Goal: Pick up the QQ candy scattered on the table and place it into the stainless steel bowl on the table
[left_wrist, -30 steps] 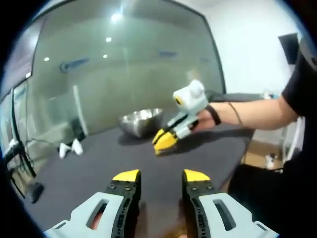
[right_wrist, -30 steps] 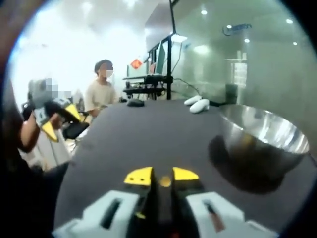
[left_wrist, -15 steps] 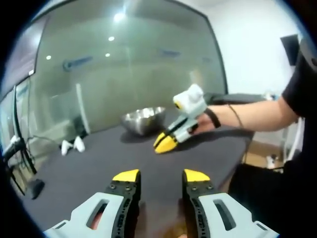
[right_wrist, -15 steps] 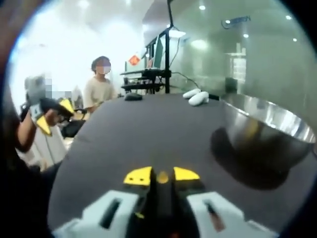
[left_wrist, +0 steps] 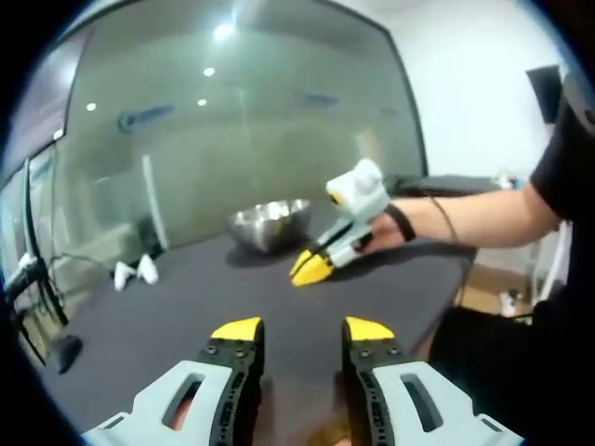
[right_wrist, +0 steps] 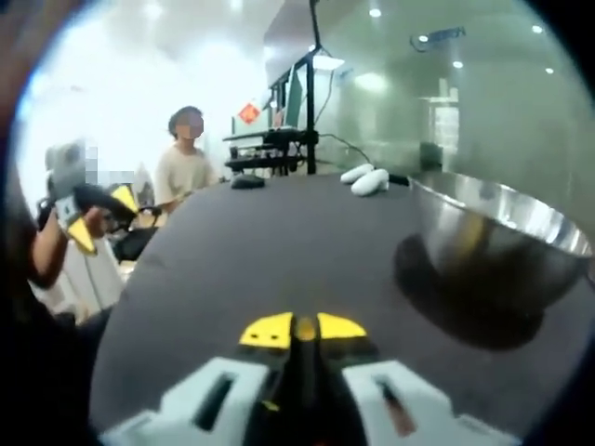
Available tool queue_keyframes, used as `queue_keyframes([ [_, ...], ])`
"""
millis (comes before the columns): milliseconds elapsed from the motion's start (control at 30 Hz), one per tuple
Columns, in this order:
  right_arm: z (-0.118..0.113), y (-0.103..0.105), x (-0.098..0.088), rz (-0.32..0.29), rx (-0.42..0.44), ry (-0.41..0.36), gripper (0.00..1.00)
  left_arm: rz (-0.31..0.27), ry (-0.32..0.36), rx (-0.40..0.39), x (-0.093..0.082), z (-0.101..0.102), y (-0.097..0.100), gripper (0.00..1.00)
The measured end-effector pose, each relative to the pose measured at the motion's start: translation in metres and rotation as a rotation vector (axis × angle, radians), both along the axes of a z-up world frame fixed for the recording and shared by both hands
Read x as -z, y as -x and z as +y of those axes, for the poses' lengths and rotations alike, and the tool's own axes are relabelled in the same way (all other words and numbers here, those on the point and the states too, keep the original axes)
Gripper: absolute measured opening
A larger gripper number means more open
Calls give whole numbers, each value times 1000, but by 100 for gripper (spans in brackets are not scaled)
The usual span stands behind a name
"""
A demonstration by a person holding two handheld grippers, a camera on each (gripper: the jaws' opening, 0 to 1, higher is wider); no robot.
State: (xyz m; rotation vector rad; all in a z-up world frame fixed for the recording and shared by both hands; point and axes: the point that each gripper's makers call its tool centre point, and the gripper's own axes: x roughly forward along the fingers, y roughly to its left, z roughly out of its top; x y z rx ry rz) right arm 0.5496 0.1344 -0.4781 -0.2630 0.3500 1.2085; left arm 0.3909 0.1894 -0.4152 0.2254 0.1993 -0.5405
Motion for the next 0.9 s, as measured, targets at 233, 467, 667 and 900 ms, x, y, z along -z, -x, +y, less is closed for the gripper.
queue_keyframes([
  [233,-2,3,-48,-109,26,-48,9,-8,0,-2,-4,1,-2,35],
  [467,-23,-20,-70,-138,81,-84,9,-22,-2,9,-10,-1,-4,35],
  [667,-51,-35,-80,-148,166,-105,9,-18,-1,18,-7,-4,-7,35],
  [900,-71,-56,-106,-201,279,-183,9,-17,-8,31,-7,-6,-11,35],
])
